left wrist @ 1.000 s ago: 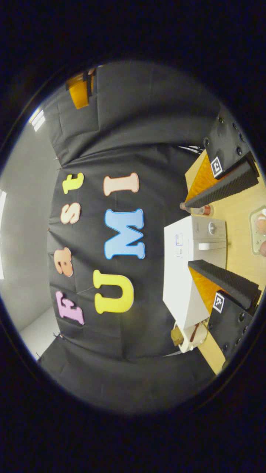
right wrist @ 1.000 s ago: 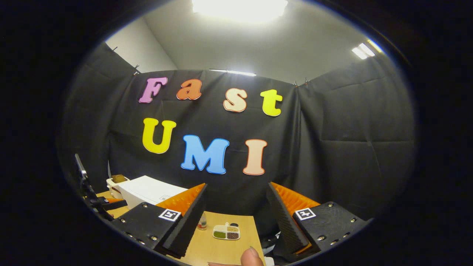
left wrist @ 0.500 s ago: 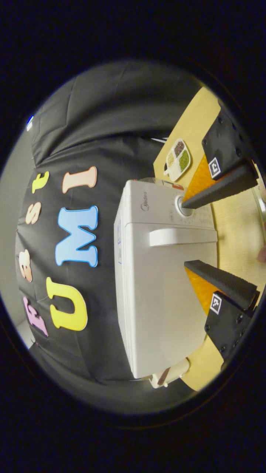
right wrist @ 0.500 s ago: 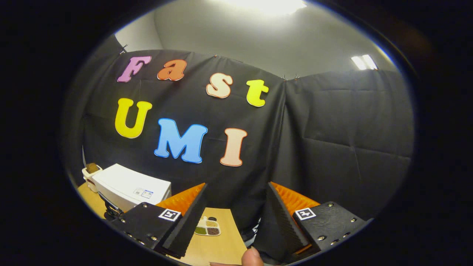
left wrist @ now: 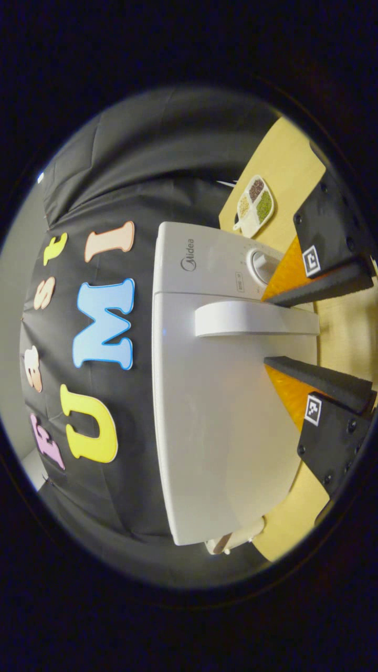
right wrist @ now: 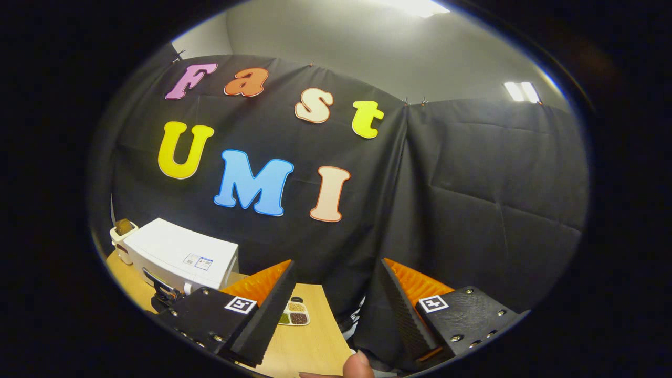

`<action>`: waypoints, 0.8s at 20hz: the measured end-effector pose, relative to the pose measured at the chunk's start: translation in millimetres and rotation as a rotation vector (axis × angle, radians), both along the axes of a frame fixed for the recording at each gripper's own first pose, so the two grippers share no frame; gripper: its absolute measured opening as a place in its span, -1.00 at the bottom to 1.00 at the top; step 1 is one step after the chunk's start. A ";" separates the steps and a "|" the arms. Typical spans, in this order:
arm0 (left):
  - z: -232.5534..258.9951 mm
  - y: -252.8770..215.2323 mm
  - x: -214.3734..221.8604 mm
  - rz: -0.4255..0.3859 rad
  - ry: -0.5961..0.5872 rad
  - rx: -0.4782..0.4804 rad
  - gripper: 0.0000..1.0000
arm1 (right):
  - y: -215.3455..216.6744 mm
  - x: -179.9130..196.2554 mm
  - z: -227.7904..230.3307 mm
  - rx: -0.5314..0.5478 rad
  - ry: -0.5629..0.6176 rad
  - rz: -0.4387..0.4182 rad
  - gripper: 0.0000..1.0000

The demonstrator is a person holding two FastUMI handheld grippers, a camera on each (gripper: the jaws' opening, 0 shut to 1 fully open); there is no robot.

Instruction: Open the microwave oven with the left hand, put the food in, and close the microwave oven.

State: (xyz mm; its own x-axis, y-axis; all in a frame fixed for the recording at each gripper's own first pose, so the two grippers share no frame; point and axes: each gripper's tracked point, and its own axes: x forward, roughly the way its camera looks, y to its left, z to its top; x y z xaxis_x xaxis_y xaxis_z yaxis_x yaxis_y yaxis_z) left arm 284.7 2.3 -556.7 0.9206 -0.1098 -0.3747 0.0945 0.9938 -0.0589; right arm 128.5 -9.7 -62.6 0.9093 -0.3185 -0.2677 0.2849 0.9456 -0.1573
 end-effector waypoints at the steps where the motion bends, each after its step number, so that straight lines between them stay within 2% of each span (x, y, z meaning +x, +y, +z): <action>1: -3.7 2.2 0.0 0.014 0.018 0.048 0.01 | 3.7 -0.8 -3.0 0.011 0.004 0.006 0.93; 2: -5.6 2.7 1.0 0.013 0.029 0.071 -0.31 | 5.1 -2.4 -4.8 0.016 0.011 0.008 0.92; 5: -3.7 0.2 0.9 -0.024 0.042 0.029 -0.41 | 9.3 -9.7 -2.8 0.031 0.000 0.022 0.93; 8: -4.3 0.3 -0.9 -0.062 0.079 -0.004 -0.72 | 7.3 -22.1 0.3 0.046 -0.008 0.032 0.93; 9: -4.2 -1.1 -1.7 -0.072 0.101 -0.010 -0.70 | 5.2 -27.0 1.5 0.047 -0.012 0.031 0.93; 11: -4.9 0.2 -4.5 -0.085 0.114 -0.001 -0.79 | -1.0 -38.2 1.8 0.051 -0.012 0.021 0.93; 13: -5.4 0.0 -6.9 -0.097 0.131 -0.001 -0.80 | -8.9 -53.9 6.0 0.056 -0.026 0.005 0.93; 14: -10.3 0.9 -21.5 -0.096 0.178 -0.019 -0.80 | -13.3 -62.2 8.3 0.052 -0.029 -0.005 0.93; 16: 5.1 8.4 -58.0 -0.115 0.119 -0.013 -0.79 | -20.0 -79.4 6.6 0.043 -0.028 -0.026 0.93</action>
State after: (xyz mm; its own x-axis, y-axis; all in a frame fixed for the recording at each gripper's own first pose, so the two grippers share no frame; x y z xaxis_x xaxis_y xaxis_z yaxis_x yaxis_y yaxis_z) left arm 226.7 10.6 -551.6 0.8509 -0.2178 -0.4781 0.1995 0.9758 -0.0894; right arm 49.1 -29.8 -55.9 0.9082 -0.3311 -0.2561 0.3134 0.9434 -0.1085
